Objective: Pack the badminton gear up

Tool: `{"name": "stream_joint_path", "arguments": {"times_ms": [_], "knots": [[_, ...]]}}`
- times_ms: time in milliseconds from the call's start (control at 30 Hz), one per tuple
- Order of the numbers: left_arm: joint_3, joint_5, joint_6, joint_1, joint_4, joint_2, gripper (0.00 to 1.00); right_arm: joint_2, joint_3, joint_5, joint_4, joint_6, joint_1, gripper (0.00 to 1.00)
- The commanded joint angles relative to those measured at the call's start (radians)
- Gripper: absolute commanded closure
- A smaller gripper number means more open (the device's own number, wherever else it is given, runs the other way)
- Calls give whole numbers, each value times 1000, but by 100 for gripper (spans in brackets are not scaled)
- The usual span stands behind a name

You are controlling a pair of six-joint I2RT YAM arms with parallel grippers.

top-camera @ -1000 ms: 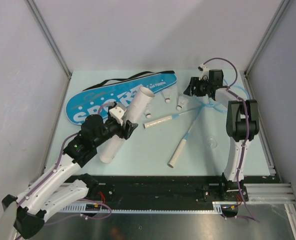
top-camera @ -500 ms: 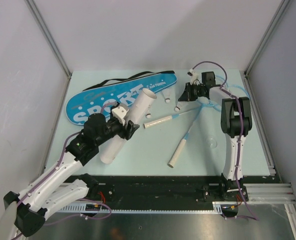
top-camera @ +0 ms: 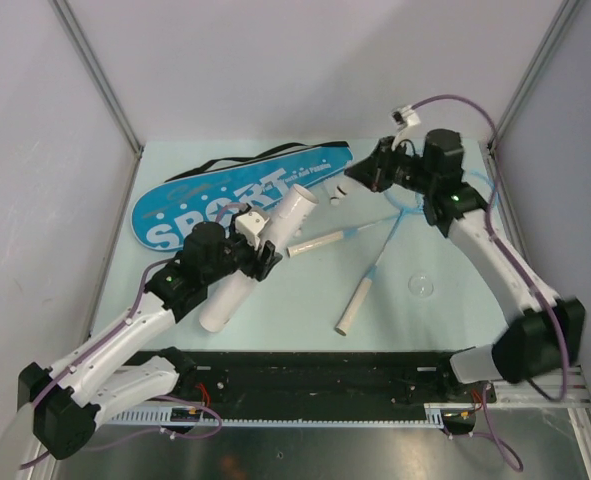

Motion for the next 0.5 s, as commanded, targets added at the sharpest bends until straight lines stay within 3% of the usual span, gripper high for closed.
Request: {"name": "stream_joint_path", "arguments": {"times_ms": [0,467], "knots": [[37,36,5,3,44,-3,59,-158,10,-80,144,141,8,100],[32,113,18,-22,47,-20,60,-167,36,12,119,112,210,100]]}}
